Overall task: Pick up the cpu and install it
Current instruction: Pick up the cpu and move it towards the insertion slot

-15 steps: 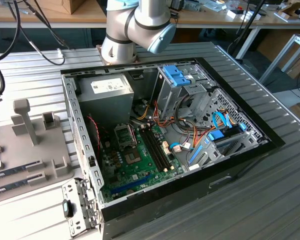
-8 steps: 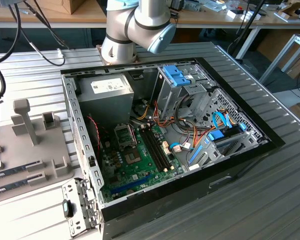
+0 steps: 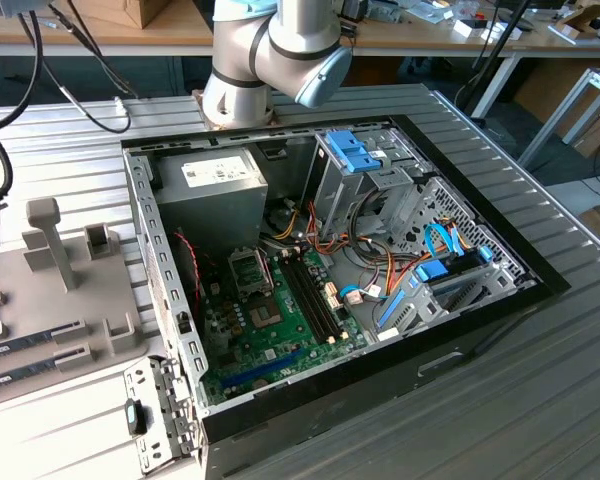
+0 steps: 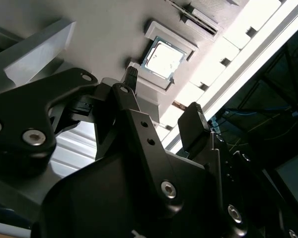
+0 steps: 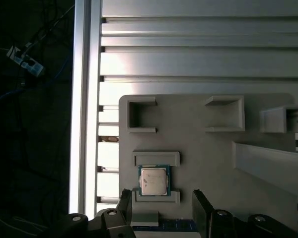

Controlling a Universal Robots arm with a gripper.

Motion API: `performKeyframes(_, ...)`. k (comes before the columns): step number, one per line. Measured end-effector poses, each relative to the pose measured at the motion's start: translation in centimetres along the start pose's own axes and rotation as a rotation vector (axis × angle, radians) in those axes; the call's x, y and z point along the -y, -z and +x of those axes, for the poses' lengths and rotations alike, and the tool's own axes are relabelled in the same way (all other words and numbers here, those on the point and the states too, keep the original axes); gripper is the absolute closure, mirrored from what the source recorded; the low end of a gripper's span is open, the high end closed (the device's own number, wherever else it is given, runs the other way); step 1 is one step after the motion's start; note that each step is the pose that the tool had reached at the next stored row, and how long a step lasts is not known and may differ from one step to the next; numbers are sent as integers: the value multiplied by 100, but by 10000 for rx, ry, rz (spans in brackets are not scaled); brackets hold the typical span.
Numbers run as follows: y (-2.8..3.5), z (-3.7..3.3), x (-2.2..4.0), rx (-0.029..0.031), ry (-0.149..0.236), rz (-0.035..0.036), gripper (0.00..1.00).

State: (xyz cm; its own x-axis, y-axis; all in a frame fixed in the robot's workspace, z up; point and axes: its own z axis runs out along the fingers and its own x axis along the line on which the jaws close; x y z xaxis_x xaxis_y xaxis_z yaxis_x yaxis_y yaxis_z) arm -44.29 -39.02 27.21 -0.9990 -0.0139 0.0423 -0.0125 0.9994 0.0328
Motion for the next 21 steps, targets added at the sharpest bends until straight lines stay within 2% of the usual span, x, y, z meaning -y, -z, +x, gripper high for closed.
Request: performKeyframes(21, -99, -5, 3, -1, 11, 1, 40)
